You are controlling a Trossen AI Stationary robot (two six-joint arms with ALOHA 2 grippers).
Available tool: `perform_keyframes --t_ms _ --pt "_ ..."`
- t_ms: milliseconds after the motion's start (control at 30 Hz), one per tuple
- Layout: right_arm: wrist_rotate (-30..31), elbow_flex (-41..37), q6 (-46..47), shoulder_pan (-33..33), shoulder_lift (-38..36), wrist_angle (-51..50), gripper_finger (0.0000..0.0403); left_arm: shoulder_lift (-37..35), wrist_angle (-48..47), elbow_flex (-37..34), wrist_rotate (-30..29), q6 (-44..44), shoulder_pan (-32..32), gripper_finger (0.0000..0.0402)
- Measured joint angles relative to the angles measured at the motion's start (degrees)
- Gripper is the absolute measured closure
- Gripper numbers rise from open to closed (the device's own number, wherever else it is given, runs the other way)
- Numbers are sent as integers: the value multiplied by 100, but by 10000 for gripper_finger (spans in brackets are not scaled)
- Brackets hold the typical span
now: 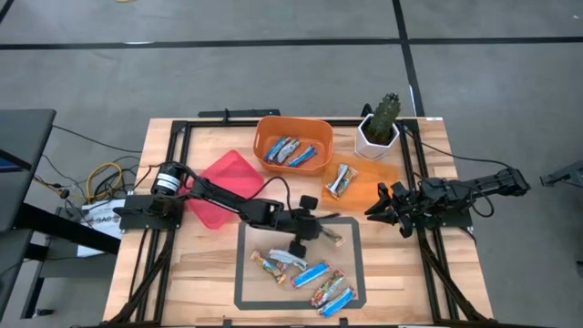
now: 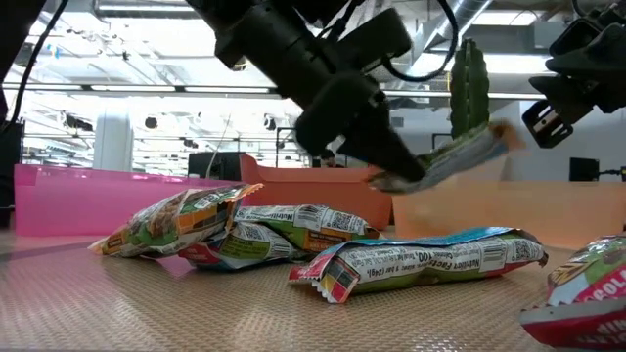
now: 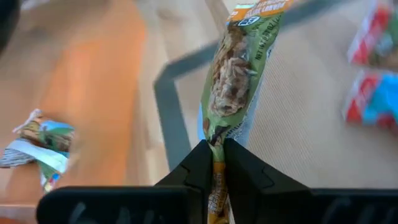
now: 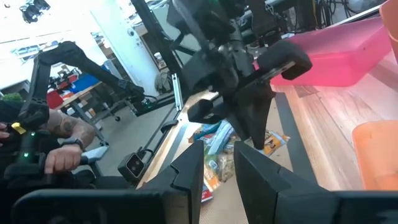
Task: Pick and place Granola Bars by type
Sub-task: Put the top yellow granola bar into the light orange bin
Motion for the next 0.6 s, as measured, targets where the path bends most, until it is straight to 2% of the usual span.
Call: perform_keyframes --t_ms 167,333,600 --pt "-1 0 1 1 -1 0 321 -4 546 2 -170 -747 122 377" --pt "-1 0 2 1 -2 0 321 -7 1062 4 -461 -1888 261 378" --pt "-1 0 0 -1 0 0 321 -9 1887 4 -401 -3127 582 378"
